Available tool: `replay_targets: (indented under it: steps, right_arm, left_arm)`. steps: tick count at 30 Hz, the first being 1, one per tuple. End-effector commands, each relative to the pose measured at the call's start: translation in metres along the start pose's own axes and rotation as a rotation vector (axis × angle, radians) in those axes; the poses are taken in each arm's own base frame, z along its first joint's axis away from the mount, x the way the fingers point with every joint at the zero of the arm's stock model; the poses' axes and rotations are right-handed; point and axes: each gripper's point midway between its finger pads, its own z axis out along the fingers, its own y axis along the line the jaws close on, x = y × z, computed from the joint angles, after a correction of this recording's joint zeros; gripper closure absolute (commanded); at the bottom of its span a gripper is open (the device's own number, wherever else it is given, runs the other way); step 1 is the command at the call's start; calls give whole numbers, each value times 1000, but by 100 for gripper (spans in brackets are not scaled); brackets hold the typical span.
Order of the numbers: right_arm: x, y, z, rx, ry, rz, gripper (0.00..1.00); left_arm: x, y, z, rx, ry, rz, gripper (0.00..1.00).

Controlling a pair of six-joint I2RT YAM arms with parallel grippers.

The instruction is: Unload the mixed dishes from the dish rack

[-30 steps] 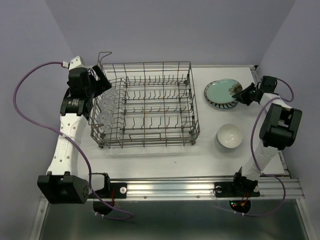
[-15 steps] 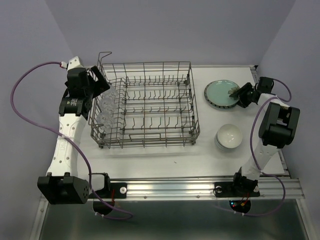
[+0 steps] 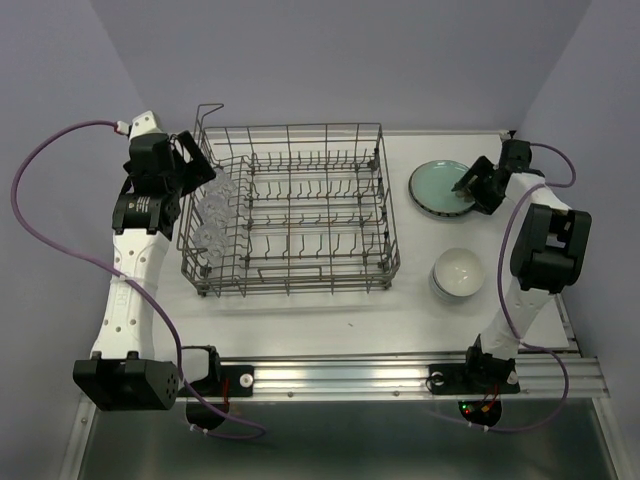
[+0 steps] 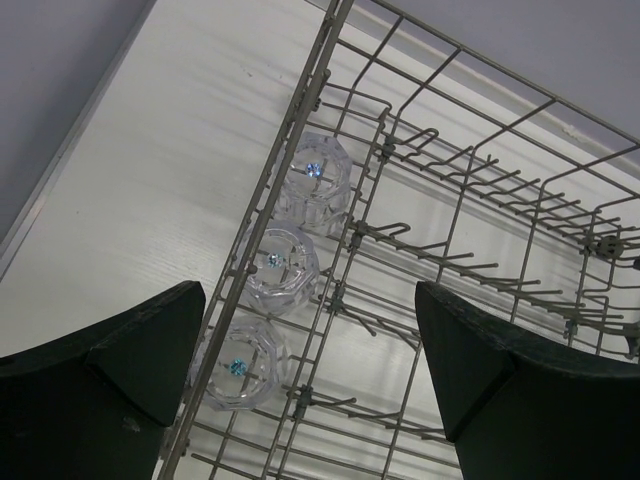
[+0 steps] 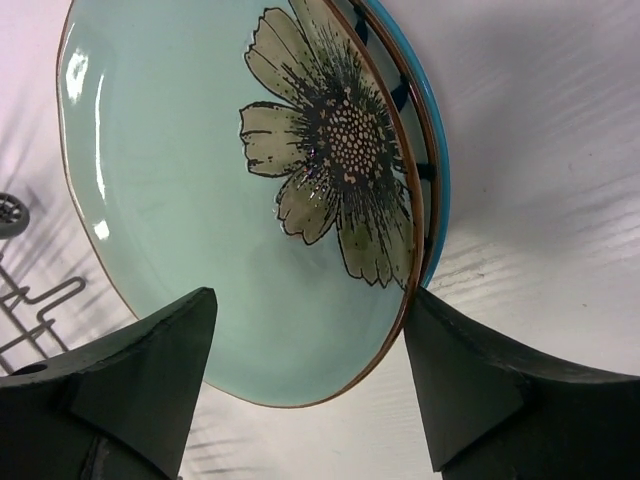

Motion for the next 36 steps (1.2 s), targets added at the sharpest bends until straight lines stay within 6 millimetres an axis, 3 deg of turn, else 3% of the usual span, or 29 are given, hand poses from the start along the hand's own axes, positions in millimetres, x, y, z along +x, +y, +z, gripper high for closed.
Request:
replay_targets:
  steps: [1,7,12,15,19,23,24,27,28,31,36]
  right_arm:
    - [-16,-4,-9,147,-53,-75,17]
    - [-18,-13,-20,264,-60,-85,9]
    - [-27,-6,-41,302,-115,-130,0]
    - [-34,15,-63,263,-168,-179,0]
    - [-37,60,-107,137,-253,-263,0]
    - [-18,115,-134,-49,-289,-370,0]
    - [-3,134,-138,-110,-272,-409,0]
    - [26,162,-143,-190,-251,-495,0]
    - [46,177,-141,-226,-219,-534,0]
    - [81,197,-131,-253,-182,-597,0]
    - [113,204,-106,-209,-136,-625,0]
  left_arm:
    - [-17,1,-15,-2,-54,9,1]
    - [-19,3,-16,-14,-58,10,1]
    - [-22,1,-18,1,-59,31,1]
    - [-23,-7,-18,40,-48,58,1]
    - [-27,-20,-18,101,-40,74,1]
    - [-32,-30,-17,110,-42,101,1]
    - [-30,-32,-11,101,-30,109,1]
    - [-29,-36,-6,66,-23,125,1]
    - [-26,-42,-2,50,-17,138,1]
    - [-20,-53,3,21,1,174,1]
    - [-12,-58,15,-24,44,177,1]
